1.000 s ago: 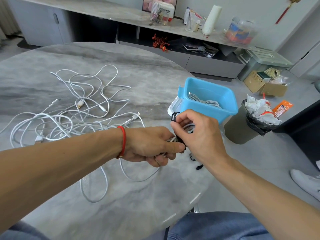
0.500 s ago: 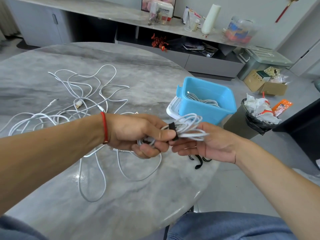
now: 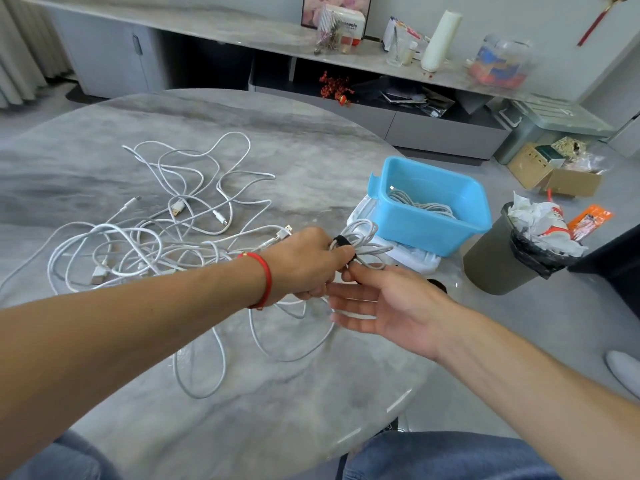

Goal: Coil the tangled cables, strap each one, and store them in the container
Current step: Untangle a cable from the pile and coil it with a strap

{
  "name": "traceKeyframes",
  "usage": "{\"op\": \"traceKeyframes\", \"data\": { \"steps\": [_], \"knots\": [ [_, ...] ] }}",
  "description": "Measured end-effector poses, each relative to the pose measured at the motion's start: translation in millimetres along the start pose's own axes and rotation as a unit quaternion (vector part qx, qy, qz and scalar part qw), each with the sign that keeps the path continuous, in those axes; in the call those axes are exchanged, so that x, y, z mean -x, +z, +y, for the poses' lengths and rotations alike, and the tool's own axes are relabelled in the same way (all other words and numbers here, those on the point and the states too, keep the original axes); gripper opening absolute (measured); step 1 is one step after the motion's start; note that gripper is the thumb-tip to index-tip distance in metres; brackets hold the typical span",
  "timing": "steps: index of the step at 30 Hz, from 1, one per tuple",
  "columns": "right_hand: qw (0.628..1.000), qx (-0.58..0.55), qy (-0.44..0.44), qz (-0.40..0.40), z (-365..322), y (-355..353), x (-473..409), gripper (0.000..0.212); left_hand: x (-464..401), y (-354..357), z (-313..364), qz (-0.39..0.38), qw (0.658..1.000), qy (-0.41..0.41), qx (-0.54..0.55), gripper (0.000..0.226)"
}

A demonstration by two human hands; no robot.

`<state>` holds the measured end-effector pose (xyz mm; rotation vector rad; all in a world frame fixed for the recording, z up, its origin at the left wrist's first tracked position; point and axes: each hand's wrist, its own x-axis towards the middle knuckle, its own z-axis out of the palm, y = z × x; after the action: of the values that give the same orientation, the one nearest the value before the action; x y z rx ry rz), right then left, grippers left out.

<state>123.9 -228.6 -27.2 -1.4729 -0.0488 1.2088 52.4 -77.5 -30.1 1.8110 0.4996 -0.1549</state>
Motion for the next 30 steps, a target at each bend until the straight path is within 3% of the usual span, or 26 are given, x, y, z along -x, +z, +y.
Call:
{"op": "traceKeyframes", "data": {
  "steps": [3, 6, 9, 12, 13, 18, 21, 24, 27, 30],
  "knots": [
    [0.997, -0.057, -0.009, 0.056, 5, 4, 0, 0.019, -3, 2, 0, 0.040, 0.999, 0.017, -0.031, 0.030],
    [0.990, -0.055, -0.074, 0.103, 10, 7, 0, 0.017, -5, 1, 0, 0.083, 0.976, 0.074, -0.189, 0.031],
    [0.975, 0.066, -0.149, 0.151, 12, 7, 2, 0.018, -5, 1, -3, 0.103, 0.917, 0.146, -0.357, 0.029],
    [0.955, 0.137, -0.189, 0.181, 11, 8, 5, 0.021, -6, 0, -8, 0.125, 0.807, 0.208, -0.539, 0.031],
    [0.955, 0.140, -0.189, 0.183, 10, 9, 6, 0.021, -6, -1, -9, 0.128, 0.790, 0.224, -0.556, 0.031],
    [0.955, 0.159, -0.177, 0.179, 10, 11, 14, 0.021, 0, 0, -11, 0.176, 0.804, 0.345, -0.450, 0.016],
    [0.944, 0.208, -0.189, 0.174, 8, 11, 16, 0.025, -3, 5, -14, 0.167, 0.838, 0.278, -0.439, 0.018],
    [0.943, 0.210, -0.195, 0.171, 1, 10, 18, 0.026, -3, 6, -16, 0.140, 0.840, 0.260, -0.456, 0.016],
    [0.939, 0.222, -0.199, 0.172, -4, 7, 20, 0.026, 2, 9, -12, 0.129, 0.824, 0.272, -0.480, 0.019],
    [0.928, 0.244, -0.215, 0.183, -6, 4, 22, 0.027, 9, 16, -8, 0.150, 0.792, 0.276, -0.523, 0.040]
  ]
}}
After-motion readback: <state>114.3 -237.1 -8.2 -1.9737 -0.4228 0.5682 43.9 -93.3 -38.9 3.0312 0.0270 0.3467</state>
